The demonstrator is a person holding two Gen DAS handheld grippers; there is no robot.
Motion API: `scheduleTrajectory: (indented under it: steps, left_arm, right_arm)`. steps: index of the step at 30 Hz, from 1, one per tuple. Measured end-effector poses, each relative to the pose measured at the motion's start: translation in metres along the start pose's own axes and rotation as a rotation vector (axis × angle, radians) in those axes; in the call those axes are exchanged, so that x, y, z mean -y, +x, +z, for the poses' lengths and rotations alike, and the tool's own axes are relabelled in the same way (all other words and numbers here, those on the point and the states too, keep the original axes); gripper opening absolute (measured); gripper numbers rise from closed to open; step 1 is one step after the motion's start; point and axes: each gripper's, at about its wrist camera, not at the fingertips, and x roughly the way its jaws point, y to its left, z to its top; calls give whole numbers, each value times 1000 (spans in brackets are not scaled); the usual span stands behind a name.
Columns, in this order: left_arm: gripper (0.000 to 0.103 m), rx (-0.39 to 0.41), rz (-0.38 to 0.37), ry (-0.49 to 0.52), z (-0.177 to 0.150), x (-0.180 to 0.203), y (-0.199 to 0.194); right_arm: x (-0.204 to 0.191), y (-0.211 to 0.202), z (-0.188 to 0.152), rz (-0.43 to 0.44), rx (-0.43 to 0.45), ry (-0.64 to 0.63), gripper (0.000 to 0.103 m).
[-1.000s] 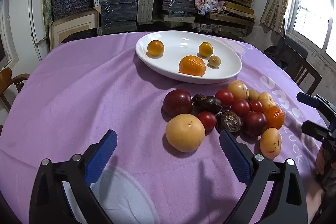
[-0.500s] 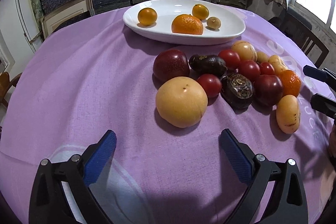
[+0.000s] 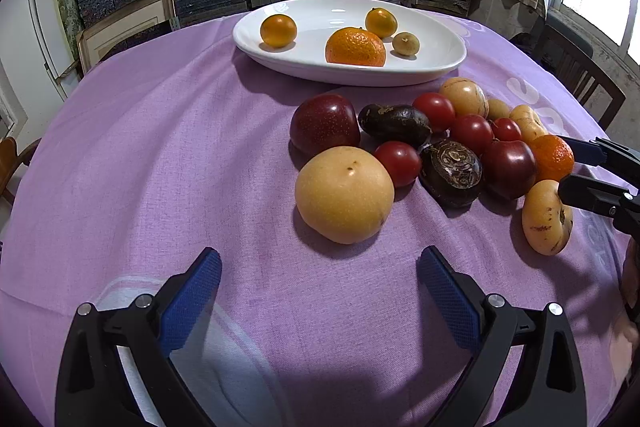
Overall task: Organize fruits
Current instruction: 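Grasp the large mandarin with the right tool while the left tool grasps the pale yellow pear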
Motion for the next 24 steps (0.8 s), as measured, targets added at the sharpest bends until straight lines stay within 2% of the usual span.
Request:
scheduleTrajectory:
  steps: [5, 9, 11, 16, 18, 24]
  left_arm:
    - [100, 0, 0, 0, 0, 0, 0]
    - [100, 0, 0, 0, 0, 0, 0]
    - [100, 0, 0, 0, 0, 0, 0]
    - [100, 0, 0, 0, 0, 0, 0]
    - [100, 0, 0, 1, 0, 0, 0]
    - [100, 0, 0, 1, 0, 0, 0]
  right_arm:
    - [9, -4, -1, 20, 11, 44, 70]
    - [20, -6, -3, 25, 7, 92, 55]
    - [25, -6, -4, 40, 8, 117, 55]
    - [17, 8, -3, -18, -68, 76, 54]
    - [13, 9, -3, -19, -68, 57, 47]
    - [10, 9, -4, -20, -68, 34, 47]
